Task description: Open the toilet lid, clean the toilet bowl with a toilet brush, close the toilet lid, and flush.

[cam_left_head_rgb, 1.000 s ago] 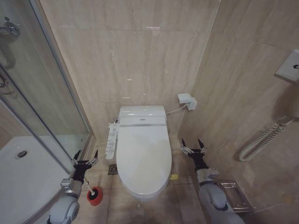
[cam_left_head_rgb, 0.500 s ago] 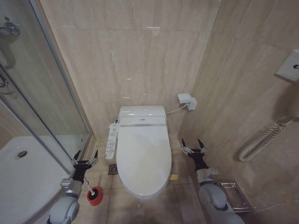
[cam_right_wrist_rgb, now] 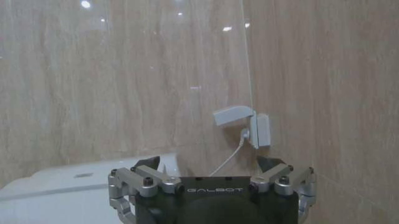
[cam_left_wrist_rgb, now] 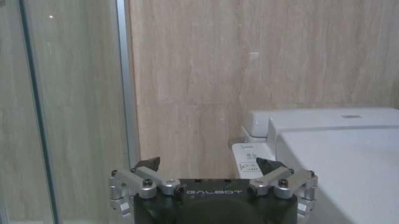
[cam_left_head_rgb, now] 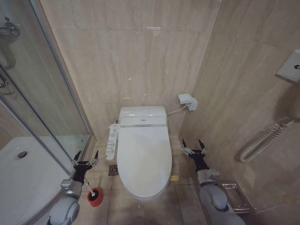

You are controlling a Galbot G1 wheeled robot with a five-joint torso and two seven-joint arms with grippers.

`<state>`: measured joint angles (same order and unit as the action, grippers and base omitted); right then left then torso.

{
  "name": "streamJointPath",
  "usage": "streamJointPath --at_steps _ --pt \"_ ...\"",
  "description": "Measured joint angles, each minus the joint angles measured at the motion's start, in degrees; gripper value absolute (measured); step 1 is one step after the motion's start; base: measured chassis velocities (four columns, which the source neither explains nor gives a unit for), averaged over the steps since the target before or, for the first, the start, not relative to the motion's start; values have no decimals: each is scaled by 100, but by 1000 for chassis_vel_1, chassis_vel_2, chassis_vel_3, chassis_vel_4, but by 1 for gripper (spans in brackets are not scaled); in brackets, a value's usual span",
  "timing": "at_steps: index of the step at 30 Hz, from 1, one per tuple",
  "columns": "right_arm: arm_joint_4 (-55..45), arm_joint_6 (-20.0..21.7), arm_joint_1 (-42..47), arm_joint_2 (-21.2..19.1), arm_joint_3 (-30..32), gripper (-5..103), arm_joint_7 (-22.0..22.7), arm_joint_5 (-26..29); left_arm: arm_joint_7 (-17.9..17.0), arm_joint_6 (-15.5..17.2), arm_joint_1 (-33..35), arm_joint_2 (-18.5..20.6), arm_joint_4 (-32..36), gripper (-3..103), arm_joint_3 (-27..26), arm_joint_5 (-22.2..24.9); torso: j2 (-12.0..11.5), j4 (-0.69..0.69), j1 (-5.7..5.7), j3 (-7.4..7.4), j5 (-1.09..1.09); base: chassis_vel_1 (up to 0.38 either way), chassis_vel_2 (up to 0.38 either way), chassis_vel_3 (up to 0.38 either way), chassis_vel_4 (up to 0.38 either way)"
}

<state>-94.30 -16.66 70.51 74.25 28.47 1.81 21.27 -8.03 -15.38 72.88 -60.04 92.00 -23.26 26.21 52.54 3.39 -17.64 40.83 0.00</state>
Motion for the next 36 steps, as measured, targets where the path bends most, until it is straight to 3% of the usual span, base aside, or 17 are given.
streamJointPath --at_steps 9,11,13,15,18,23,26,29,36 --pt "0 0 0 0 0 100 0 0 -22 30 16 -2 33 100 -3 1 0 0 0 0 0 0 0 0 0" --pt "0 0 0 0 0 100 0 0 -166 232 123 -31 282 100 -37 35 0 0 0 0 -1 0 0 0 0" --pt "0 0 0 0 0 100 0 0 -476 658 351 -97 796 100 -107 117 0 0 0 0 0 0 0 0 0" --pt "0 0 0 0 0 100 0 0 -575 794 425 -118 963 100 -128 145 0 0 0 0 0 0 0 0 0" --pt "0 0 0 -1 0 100 0 0 -994 1373 729 -207 1658 100 -227 257 0 0 0 0 0 0 0 0 0" --pt "0 0 0 0 0 100 0 0 -1132 1764 857 -124 1879 100 -432 49 0 0 1 0 -1 0 0 0 0" --pt "1 0 0 -1 0 100 0 0 -1093 1658 834 73 1697 100 -597 -12 0 0 1 0 1 0 0 0 0" --pt "1 0 0 -1 0 100 0 0 -913 1208 792 314 1320 100 -746 -32 0 -1 0 0 0 0 0 0 0" --pt "1 0 0 -1 0 100 0 0 -464 589 566 330 984 100 -646 256 0 0 0 0 -1 0 0 0 0"
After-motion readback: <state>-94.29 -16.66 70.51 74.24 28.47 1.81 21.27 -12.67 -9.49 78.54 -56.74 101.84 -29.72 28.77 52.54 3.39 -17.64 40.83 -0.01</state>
